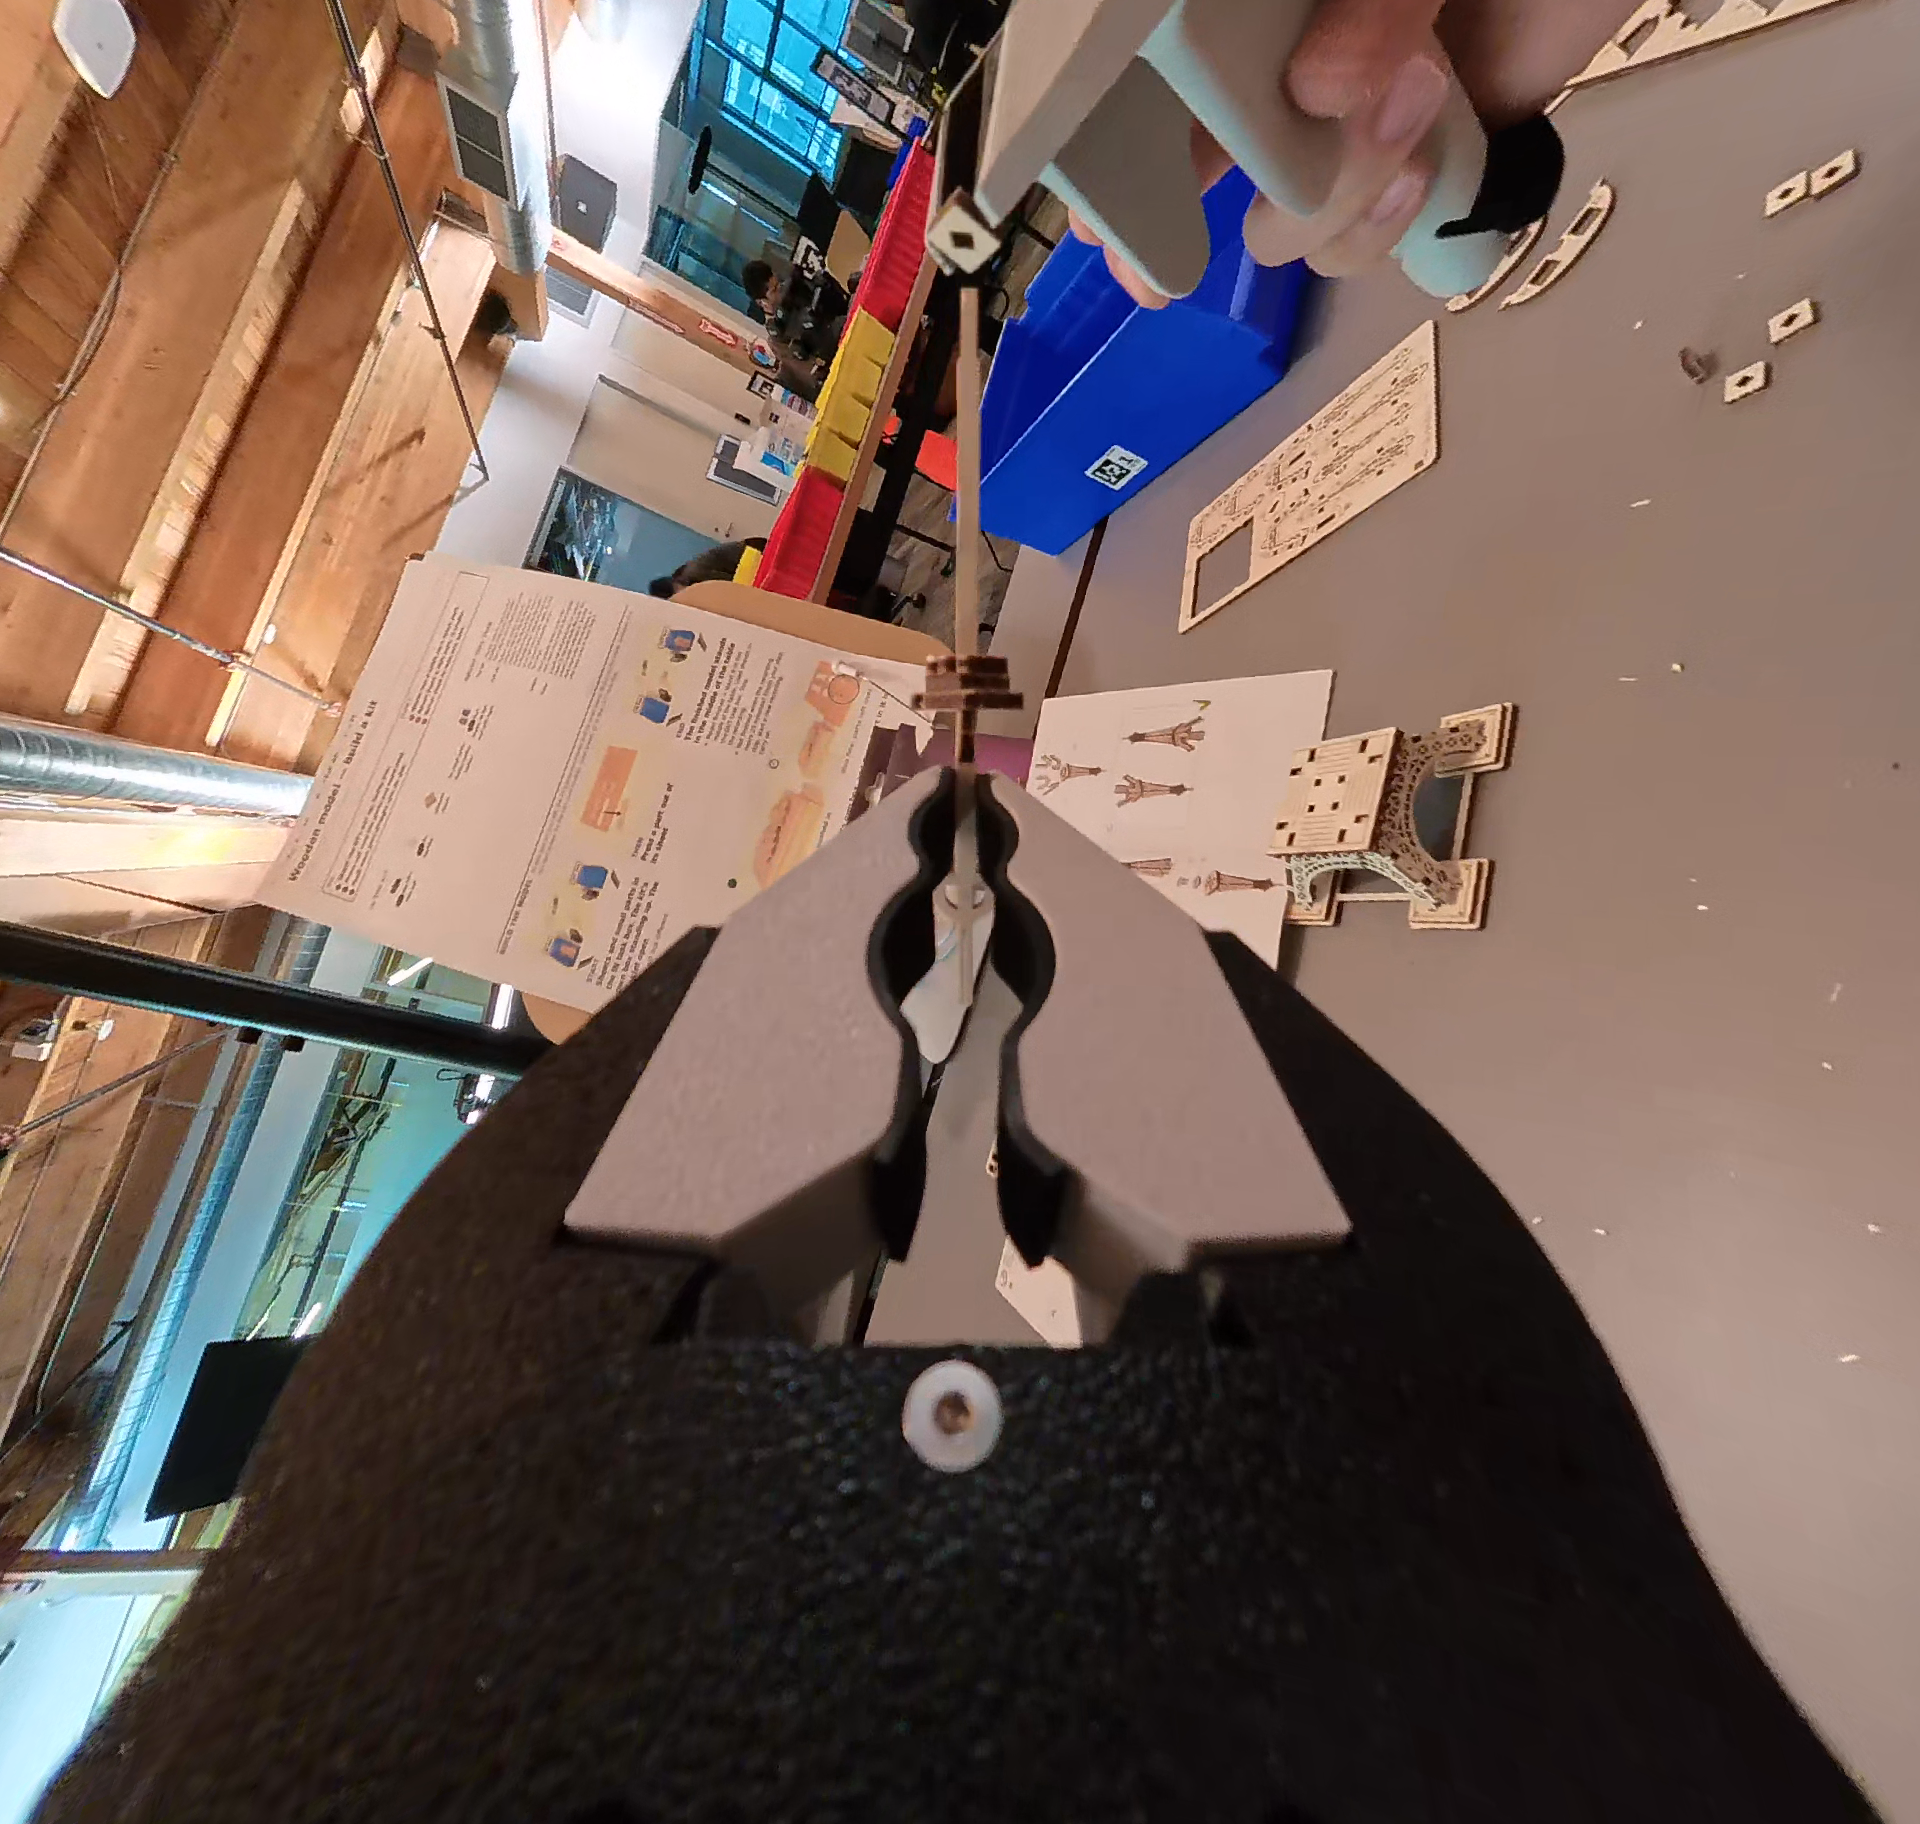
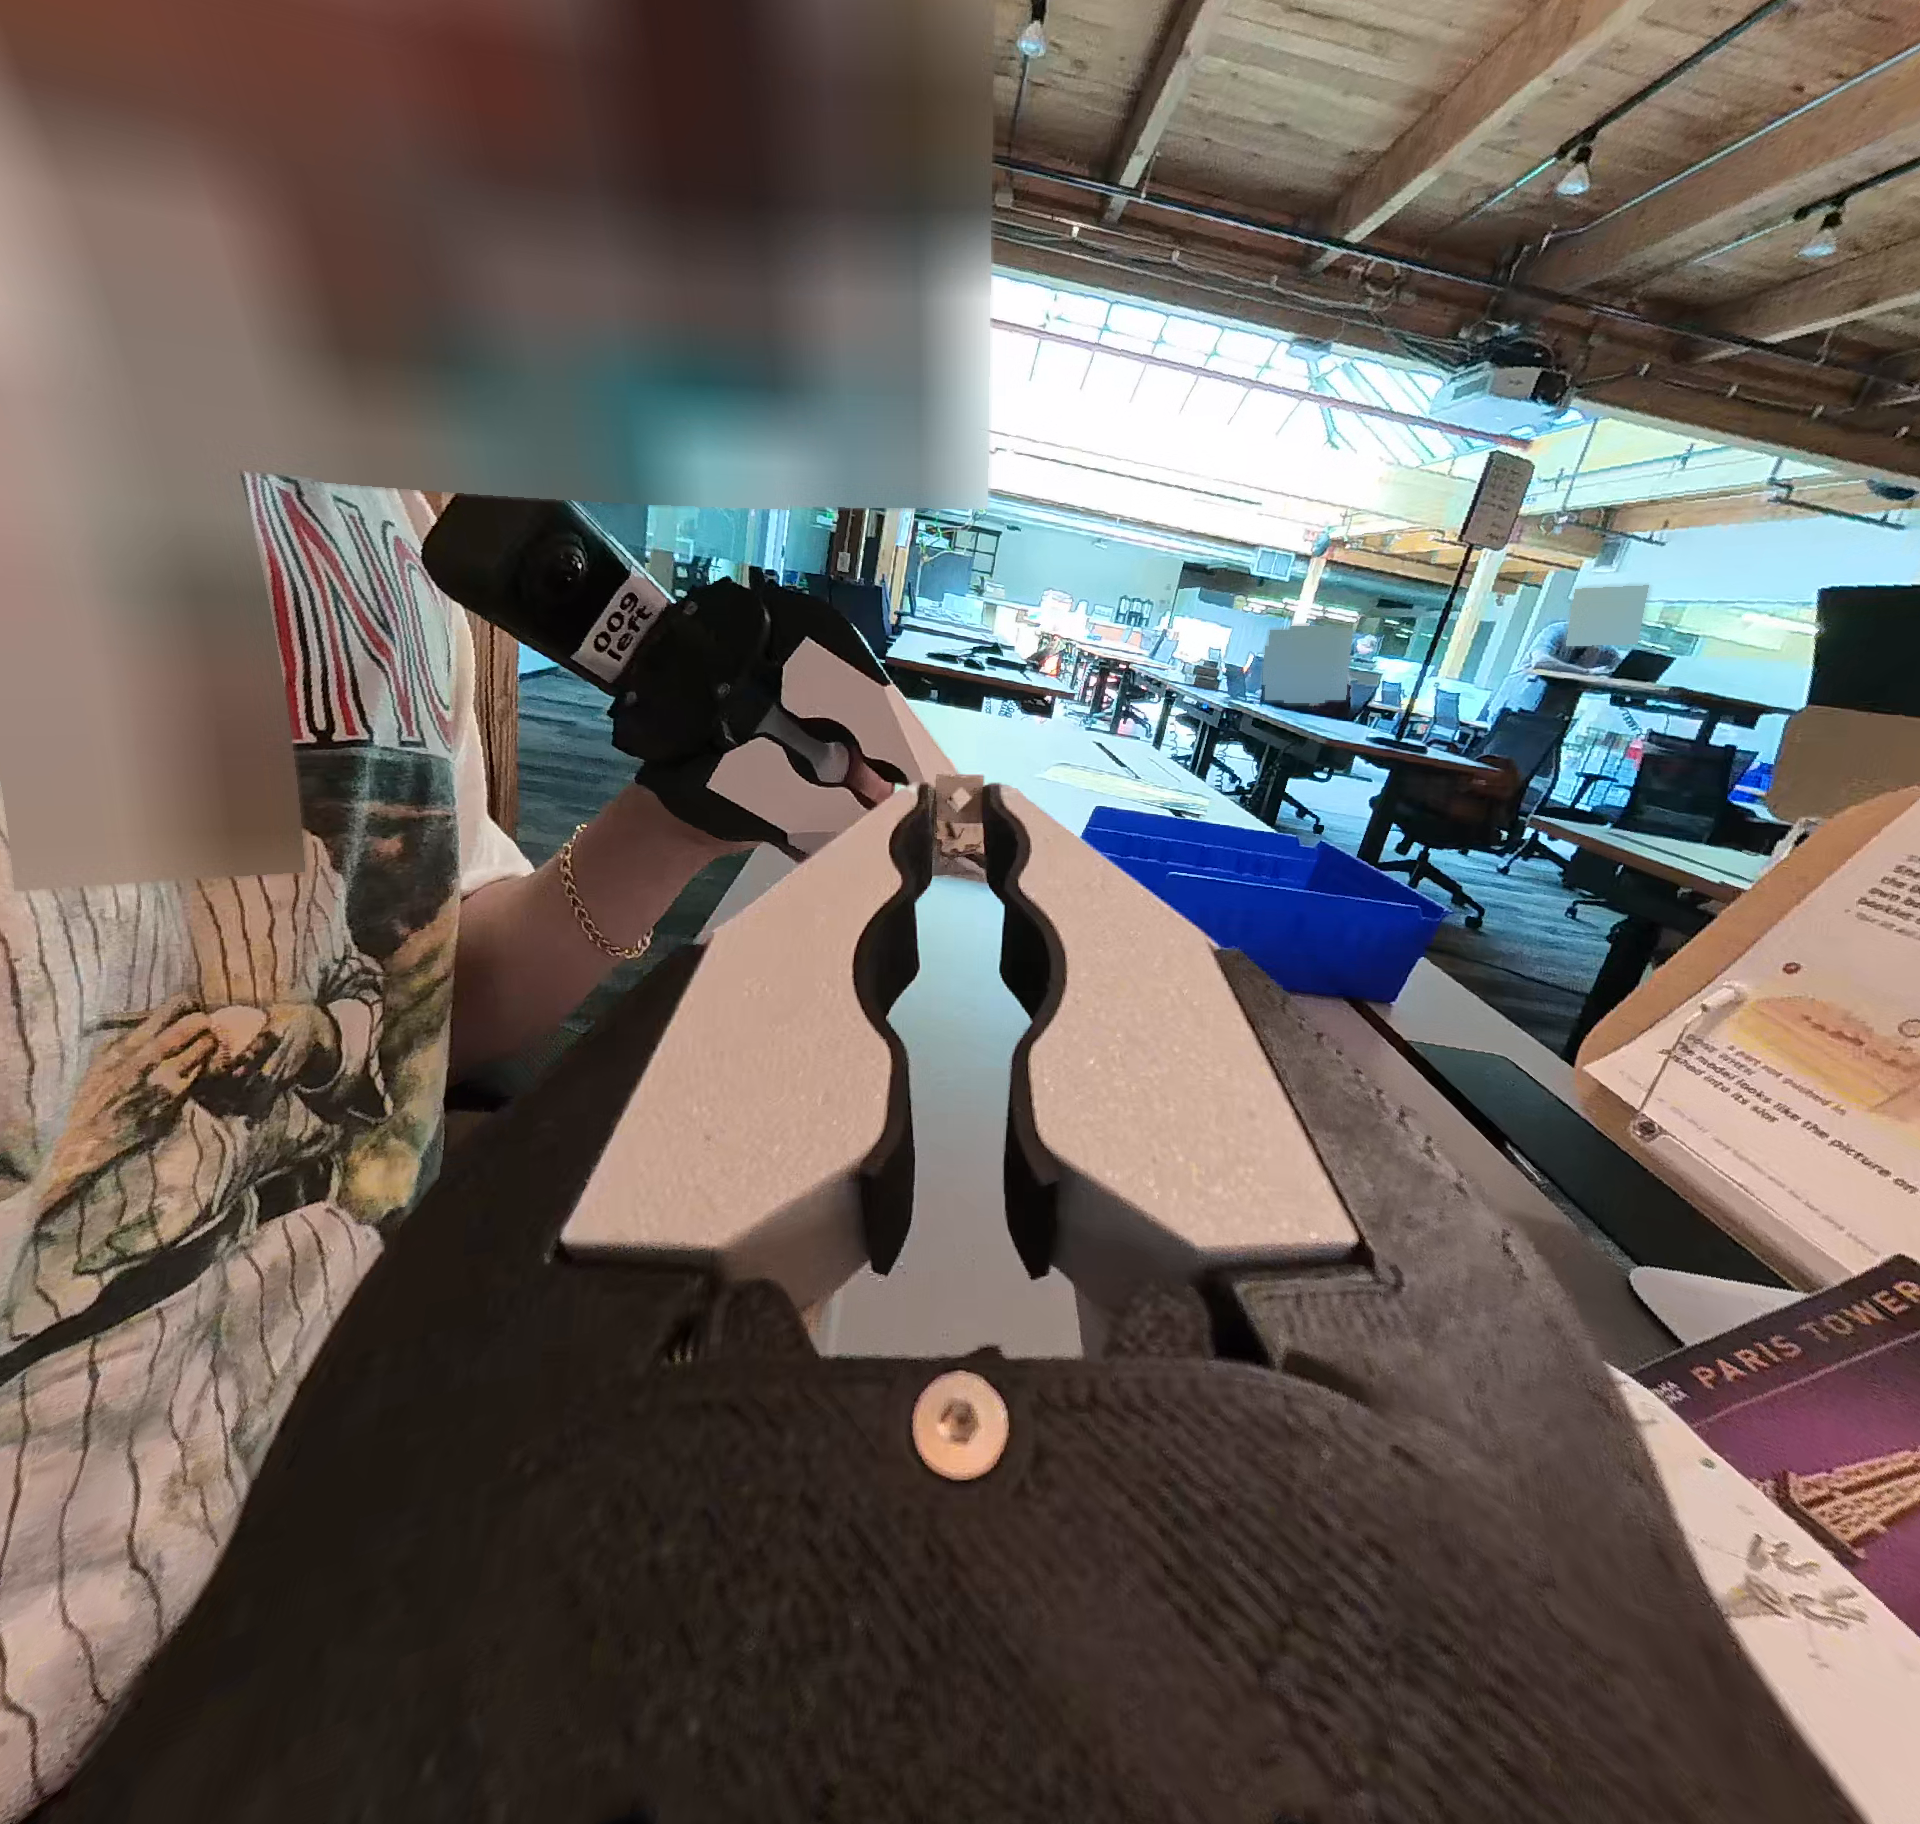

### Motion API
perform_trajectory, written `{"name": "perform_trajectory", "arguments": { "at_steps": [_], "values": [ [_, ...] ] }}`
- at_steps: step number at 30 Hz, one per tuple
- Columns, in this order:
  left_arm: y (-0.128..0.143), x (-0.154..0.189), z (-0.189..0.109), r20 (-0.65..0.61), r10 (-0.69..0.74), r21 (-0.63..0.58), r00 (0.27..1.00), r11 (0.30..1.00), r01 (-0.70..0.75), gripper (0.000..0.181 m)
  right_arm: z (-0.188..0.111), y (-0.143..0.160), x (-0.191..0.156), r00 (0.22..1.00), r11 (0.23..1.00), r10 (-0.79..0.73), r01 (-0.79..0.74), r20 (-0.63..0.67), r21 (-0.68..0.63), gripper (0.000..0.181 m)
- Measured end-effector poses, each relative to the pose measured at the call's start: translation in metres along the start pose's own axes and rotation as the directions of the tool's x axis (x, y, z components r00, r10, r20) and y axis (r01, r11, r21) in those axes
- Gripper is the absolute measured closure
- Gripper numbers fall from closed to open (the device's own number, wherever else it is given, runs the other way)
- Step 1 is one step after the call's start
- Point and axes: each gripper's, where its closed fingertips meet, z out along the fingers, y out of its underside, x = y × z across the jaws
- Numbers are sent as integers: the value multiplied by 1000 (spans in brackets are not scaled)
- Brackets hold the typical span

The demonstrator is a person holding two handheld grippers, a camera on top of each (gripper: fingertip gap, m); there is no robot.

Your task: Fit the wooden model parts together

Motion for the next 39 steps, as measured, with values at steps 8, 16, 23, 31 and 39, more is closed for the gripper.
{"name": "perform_trajectory", "arguments": {
  "at_steps": [8, 16, 23, 31, 39],
  "values": [
    [3, 2, 1, -16, 0, -12, 1000, 1000, 0, 181, 5, 14, -3, 997, 991, -81, 82, 18, -102, 174],
    [8, 6, 3, -44, -7, -30, 999, 1000, 5, 181, 6, 19, -2, 990, 978, -141, 142, 19, -152, 174],
    [8, 11, 4, -70, 1, -34, 998, 999, -3, 181, 6, 24, -2, 983, 963, -177, 182, 40, -201, 174],
    [12, 17, 8, -103, -2, -48, 995, 999, -3, 181, 11, 36, -3, 974, 923, -219, 228, 65, -310, 175],
    [16, 24, 10, -180, -72, 21, 981, 997, 77, 181, 11, 45, -1, 960, 840, -260, 280, 107, -465, 174]
  ]
}}
